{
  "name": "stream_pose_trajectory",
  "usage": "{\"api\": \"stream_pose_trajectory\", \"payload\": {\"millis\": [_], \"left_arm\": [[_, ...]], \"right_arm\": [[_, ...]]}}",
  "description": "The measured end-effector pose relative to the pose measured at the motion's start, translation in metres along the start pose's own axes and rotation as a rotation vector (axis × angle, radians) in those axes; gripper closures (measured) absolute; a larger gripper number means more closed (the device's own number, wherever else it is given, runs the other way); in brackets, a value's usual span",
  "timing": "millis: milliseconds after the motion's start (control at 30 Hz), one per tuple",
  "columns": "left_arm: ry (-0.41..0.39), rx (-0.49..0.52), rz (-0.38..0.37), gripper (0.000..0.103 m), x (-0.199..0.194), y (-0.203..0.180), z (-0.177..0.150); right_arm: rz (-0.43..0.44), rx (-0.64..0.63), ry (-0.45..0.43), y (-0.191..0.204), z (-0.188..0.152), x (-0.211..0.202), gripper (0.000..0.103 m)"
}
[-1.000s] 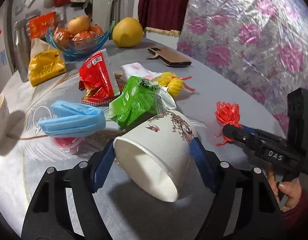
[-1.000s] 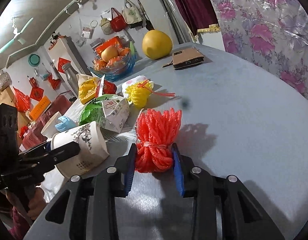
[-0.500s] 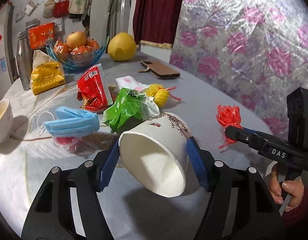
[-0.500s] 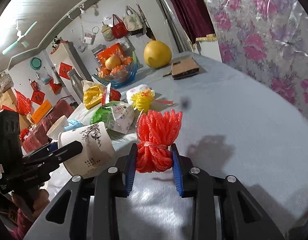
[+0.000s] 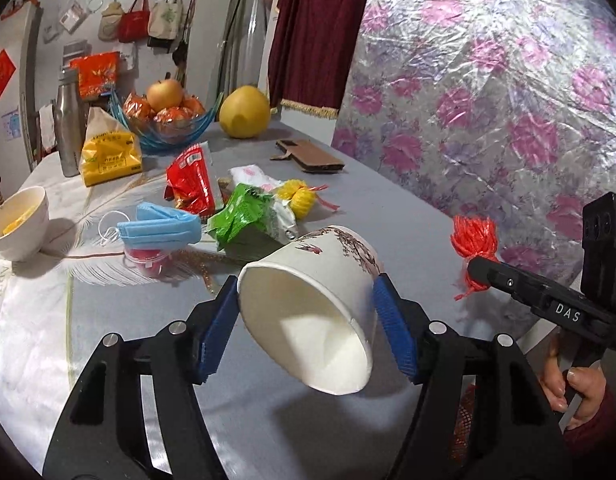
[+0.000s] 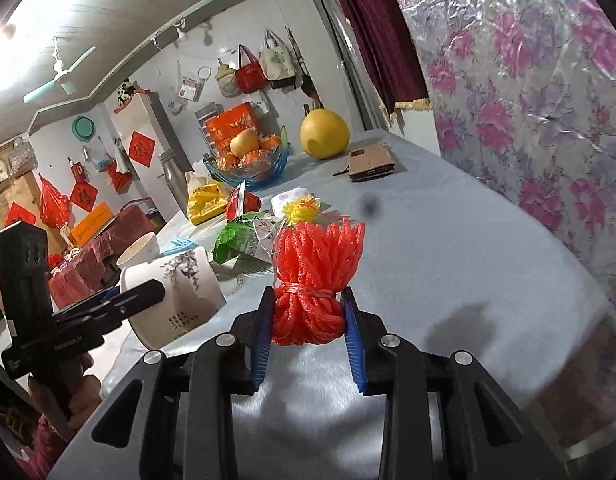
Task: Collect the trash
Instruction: 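Carry the paper cup and red net to the red wastebasket and open both grippers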
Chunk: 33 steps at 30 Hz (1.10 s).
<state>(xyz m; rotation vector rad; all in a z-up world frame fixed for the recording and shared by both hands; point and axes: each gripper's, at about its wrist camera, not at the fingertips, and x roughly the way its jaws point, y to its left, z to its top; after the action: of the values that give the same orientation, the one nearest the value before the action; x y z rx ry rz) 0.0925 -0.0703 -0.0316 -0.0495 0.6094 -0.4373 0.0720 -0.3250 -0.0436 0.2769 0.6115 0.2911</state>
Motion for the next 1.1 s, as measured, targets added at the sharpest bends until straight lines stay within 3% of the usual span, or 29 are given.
{"api": "stream_pose_trajectory", "payload": {"millis": [300,767,1100], "left_arm": [[-0.031,0.050,-0.029,0.037,-0.023,-0.039,-0.003],[-0.011,0.156,-0.177,0.037,-0.029,-0.139,-0.021],[0.081,0.248,-0.273,0.037,-0.006,-0.206,-0.047]], "right_arm": [[-0.037,0.016,-0.047,-0.018,-0.019,-0.056,0.070],[-0.139,0.048,-0.107,-0.074,-0.057,-0.147,0.070],[-0.254,0.108,-0.015,-0.131,-0.101,-0.168,0.070]]}}
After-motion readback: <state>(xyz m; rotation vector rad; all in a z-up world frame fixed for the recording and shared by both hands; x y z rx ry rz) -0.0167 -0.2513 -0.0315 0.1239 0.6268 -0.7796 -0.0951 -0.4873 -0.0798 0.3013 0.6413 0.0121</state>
